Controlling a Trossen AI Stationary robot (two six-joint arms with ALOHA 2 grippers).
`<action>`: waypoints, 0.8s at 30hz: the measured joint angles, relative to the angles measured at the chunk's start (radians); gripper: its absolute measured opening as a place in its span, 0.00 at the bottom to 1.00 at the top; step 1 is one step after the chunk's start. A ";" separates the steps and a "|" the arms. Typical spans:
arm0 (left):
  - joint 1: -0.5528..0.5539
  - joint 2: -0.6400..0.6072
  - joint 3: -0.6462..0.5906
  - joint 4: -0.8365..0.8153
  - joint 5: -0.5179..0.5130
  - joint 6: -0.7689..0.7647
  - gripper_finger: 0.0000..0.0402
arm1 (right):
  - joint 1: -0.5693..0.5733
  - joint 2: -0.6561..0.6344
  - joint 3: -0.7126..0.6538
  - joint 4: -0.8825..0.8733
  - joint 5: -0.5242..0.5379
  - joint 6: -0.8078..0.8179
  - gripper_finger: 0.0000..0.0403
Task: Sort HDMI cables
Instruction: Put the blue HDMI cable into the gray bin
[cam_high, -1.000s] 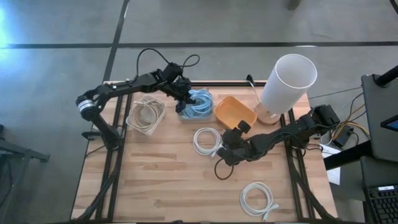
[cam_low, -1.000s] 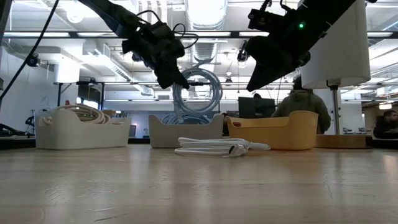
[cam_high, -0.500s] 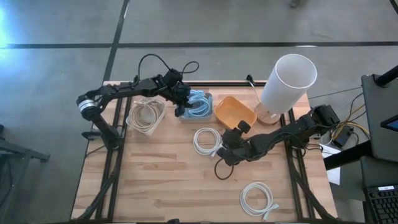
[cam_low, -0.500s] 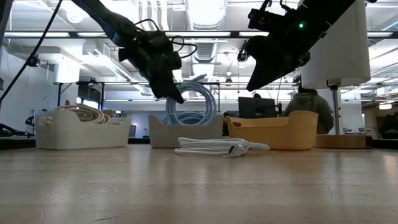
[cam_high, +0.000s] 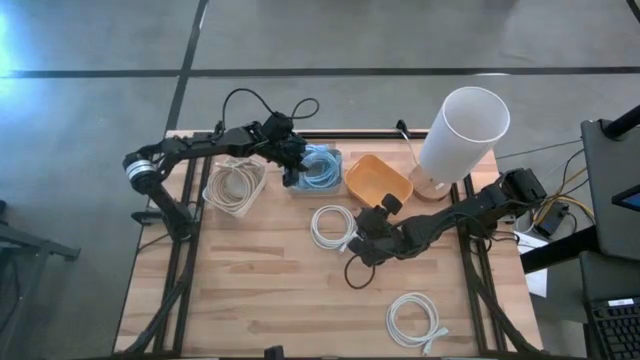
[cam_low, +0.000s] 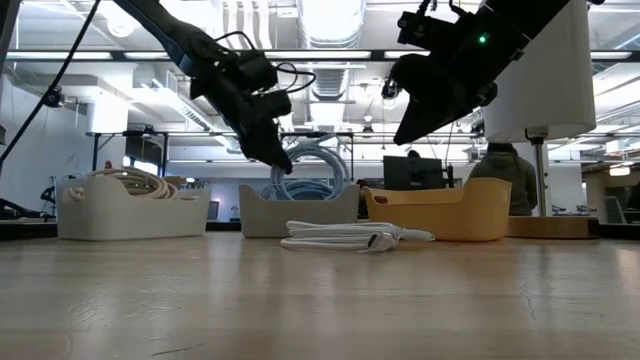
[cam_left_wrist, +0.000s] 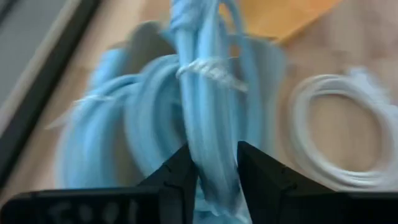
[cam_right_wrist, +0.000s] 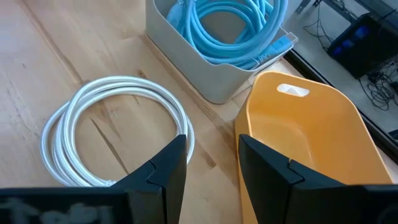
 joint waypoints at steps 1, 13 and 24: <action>0.000 0.000 0.002 0.001 -0.045 0.000 0.28 | 0.000 0.000 0.000 0.000 0.000 0.000 0.34; -0.004 0.001 0.005 -0.001 -0.183 -0.012 0.31 | 0.000 0.000 0.000 0.001 0.000 0.000 0.35; -0.006 0.015 -0.024 0.012 -0.254 -0.013 0.37 | 0.000 0.000 0.000 0.004 0.000 0.000 0.33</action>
